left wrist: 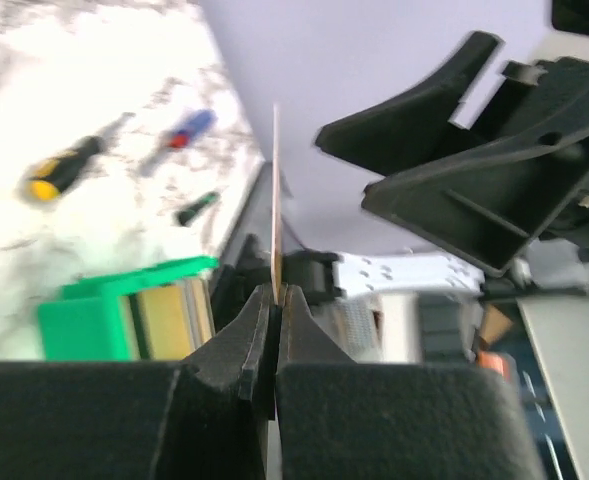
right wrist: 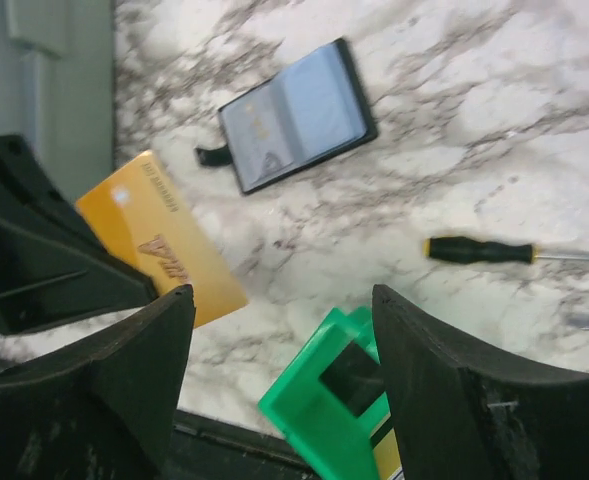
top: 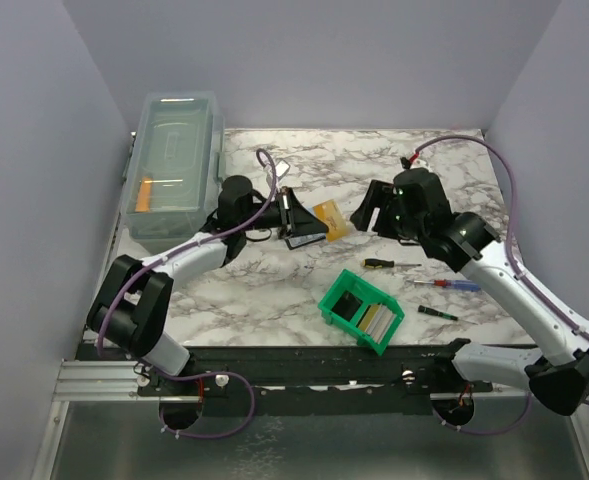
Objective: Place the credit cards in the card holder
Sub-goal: Pick up the credit card from the storage box, then insert the credit card into the card holder.
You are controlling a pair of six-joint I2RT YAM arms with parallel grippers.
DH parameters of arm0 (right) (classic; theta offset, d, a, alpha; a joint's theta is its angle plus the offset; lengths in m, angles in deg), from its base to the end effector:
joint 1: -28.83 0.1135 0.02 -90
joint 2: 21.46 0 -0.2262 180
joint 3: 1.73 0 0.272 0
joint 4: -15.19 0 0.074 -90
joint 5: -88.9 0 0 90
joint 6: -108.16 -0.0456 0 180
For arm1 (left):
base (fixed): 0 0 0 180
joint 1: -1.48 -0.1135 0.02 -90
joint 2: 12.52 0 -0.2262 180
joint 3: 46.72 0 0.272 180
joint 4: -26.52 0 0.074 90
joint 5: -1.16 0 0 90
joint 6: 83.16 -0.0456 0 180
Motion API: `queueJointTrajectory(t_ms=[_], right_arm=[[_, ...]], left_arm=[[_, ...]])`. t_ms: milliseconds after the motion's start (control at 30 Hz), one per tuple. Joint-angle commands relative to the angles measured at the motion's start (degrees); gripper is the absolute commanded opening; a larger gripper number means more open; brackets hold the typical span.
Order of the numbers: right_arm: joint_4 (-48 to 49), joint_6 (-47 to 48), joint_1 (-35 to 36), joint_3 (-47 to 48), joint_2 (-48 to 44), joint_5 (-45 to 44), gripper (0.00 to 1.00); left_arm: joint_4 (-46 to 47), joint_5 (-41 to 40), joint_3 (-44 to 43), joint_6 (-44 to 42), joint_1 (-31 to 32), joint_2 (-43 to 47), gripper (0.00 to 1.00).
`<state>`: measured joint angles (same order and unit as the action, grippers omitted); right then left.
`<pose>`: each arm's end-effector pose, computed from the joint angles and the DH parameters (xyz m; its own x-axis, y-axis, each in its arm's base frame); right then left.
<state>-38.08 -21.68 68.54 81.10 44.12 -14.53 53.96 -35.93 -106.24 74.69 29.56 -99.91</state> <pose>0.2237 0.1720 0.3305 -0.6529 0.2678 -0.7085 -0.0764 0.9074 0.4133 0.2931 -0.1976 0.2116 -0.9172 -0.1437 -0.3715 0.3662 0.0623 -0.9284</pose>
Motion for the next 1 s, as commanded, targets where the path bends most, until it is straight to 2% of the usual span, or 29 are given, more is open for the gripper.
queueJointTrajectory(t_ms=[0,67,133,367,533,667,833,967], right_arm=[[4.6,8.41,-10.87,0.75,4.48,12.17,0.77],[5.02,12.17,-13.44,2.94,10.29,17.92,0.78],[5.39,15.41,-13.67,5.61,16.19,19.91,0.76],[9.85,18.81,-17.2,12.8,32.48,32.09,0.72],[11.06,19.79,-19.0,17.34,41.57,38.53,0.69],[16.19,19.0,-21.13,15.33,42.95,50.08,0.74],[27.78,14.23,-24.61,7.11,39.8,64.89,0.76],[33.68,11.43,-24.81,2.74,36.67,71.3,0.76]], left_arm=[[-40.53,-14.3,-12.85,-23.4,-0.34,-2.61,0.0],[-51.25,-18.01,-18.2,-28.56,-0.85,-5.78,0.0],[-55.88,-16.72,-21.72,-30.54,-2.1,-9.47,0.0],[-62.8,-7.88,-31.97,-33.83,-6.63,-20.76,0.0],[-70.5,-8.4,-39.22,-38.18,-7.59,-27.94,0.0],[-69.74,-6.59,-39.81,-39.24,-8.45,-27.67,0.0],[-66.44,1.55,-38.77,-41.34,-8.34,-23.2,0.0],[-63.63,4.88,-36.68,-41.55,-6.84,-19.23,0.0]])
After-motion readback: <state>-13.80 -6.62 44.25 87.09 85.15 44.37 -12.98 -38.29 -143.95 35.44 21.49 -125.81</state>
